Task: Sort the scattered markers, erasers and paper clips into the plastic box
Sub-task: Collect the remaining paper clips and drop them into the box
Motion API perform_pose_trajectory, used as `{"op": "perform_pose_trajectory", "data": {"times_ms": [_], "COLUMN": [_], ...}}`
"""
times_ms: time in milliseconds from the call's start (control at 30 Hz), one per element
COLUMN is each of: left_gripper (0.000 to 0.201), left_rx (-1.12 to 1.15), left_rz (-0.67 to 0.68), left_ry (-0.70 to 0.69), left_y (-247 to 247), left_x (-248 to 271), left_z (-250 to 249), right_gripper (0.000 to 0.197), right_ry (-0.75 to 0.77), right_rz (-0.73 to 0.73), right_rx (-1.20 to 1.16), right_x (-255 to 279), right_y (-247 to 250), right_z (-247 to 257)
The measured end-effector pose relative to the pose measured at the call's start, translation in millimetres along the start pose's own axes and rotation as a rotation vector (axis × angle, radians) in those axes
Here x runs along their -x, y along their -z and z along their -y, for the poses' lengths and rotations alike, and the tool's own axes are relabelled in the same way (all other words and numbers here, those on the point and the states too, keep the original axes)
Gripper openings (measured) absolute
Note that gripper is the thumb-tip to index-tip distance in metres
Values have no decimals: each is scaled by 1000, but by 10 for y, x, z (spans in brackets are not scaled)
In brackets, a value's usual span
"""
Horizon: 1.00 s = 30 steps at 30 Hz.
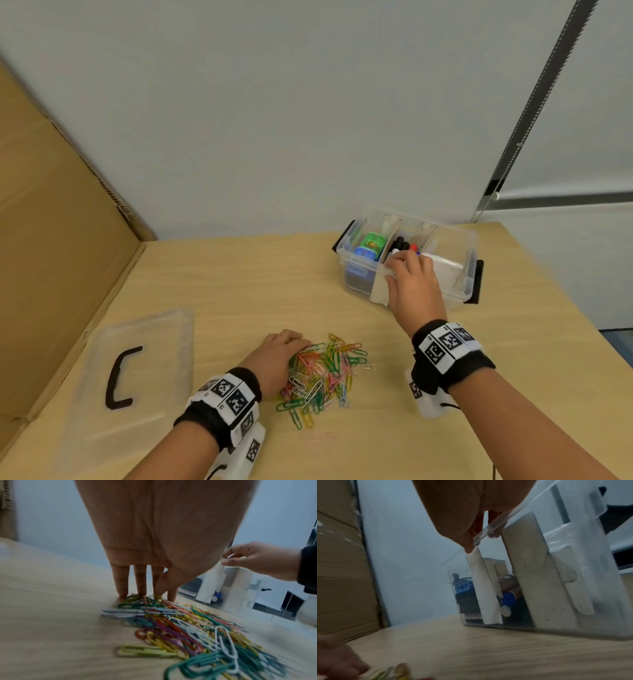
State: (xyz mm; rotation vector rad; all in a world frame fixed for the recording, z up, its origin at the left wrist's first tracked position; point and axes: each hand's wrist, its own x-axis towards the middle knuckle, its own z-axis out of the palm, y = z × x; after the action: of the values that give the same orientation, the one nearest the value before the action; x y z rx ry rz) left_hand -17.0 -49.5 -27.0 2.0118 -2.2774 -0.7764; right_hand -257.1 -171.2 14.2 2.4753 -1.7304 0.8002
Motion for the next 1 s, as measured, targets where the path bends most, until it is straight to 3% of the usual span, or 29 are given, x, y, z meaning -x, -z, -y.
{"op": "perform_pose_trajectory", "data": {"times_ms": [267,433,500,533,600,667,700,867,1000], "left_gripper": [51,52,61,65,72,72,70,42,33], "left_rx": [107,84,71,71,71,71,71,54,-16], "left_rz": [-67,-182,-157,-130,-91,-89,-93,-116,-134], "left_ry": [-28,78,117,126,134,139,141,120,112], "left_y": [-48,-19,-21,-33,-63,-93,-103,-116,-66], "left_x": [134,213,220,214,191,149,129,59,66], "left_z": [18,142,168,171,142,91,59,-55,-75], "right_gripper": [29,31,28,37,74,94,92,42,34], "right_ry": [200,476,501,440,233,111,101,99,78], "right_rz": [8,39,215,353,651,809,813,764,692], "right_rx": [-155,-147,-129,-112,-58,-31,-70,-208,-229], "right_x": [330,604,702,731,768,780,782,830,874], "right_y": [-10,26,-15,-63,-199,-296,-331,-421,-445], "right_z": [443,574,585,567,476,409,404,503,560]}}
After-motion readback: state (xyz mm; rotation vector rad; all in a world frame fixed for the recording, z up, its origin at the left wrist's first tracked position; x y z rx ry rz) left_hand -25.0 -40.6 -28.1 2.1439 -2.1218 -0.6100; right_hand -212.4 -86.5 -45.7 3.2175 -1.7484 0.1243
